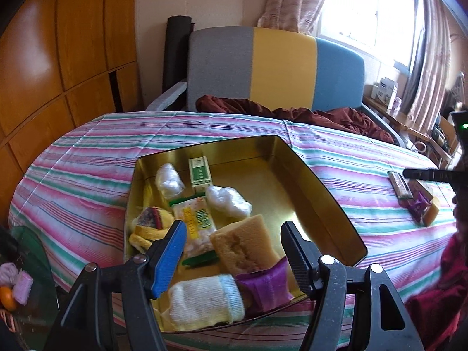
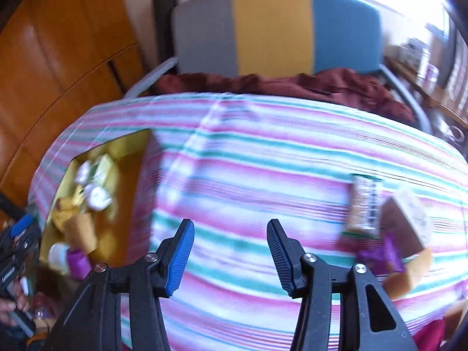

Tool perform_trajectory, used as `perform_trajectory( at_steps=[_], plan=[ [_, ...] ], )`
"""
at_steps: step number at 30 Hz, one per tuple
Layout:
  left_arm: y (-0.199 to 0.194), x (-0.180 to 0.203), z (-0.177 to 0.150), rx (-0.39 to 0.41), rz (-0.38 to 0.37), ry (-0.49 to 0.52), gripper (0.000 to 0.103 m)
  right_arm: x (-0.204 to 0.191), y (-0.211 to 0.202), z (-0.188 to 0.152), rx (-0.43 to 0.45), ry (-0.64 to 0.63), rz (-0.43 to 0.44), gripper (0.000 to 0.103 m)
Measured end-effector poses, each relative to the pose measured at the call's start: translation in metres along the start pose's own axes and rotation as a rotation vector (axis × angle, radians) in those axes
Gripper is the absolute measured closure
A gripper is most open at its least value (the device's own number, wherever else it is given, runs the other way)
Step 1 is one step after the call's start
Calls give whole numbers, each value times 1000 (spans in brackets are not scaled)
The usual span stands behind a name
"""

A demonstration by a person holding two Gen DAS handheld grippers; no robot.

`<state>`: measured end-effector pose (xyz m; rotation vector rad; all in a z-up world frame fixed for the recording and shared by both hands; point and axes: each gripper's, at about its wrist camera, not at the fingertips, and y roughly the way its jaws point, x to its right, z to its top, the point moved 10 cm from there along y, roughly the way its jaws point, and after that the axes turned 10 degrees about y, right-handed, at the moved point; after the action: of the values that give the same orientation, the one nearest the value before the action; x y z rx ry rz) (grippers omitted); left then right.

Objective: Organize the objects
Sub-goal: 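Move both grippers back toward the remaining items on the tablecloth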

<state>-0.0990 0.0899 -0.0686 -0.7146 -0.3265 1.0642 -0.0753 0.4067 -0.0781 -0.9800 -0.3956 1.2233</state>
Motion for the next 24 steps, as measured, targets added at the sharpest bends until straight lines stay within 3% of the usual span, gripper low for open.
perform_trajectory(
  at_steps=[6, 12, 17, 19, 24],
  plan=[
    [4, 34, 9, -3, -34, 69, 35, 93, -12, 37, 114, 143, -155, 50],
    [11, 68, 19, -6, -67, 140, 35, 173, -15, 40, 187, 343, -240, 45],
    [20, 102, 26, -16, -106, 199, 35, 210, -18, 36, 183, 542, -198, 42],
    [26, 116, 28, -22, -122, 220, 35, 218, -16, 31, 164, 601, -174, 35],
    [38, 156, 34, -32, -175, 278, 35, 228, -18, 26, 163, 679, -156, 34]
  ],
)
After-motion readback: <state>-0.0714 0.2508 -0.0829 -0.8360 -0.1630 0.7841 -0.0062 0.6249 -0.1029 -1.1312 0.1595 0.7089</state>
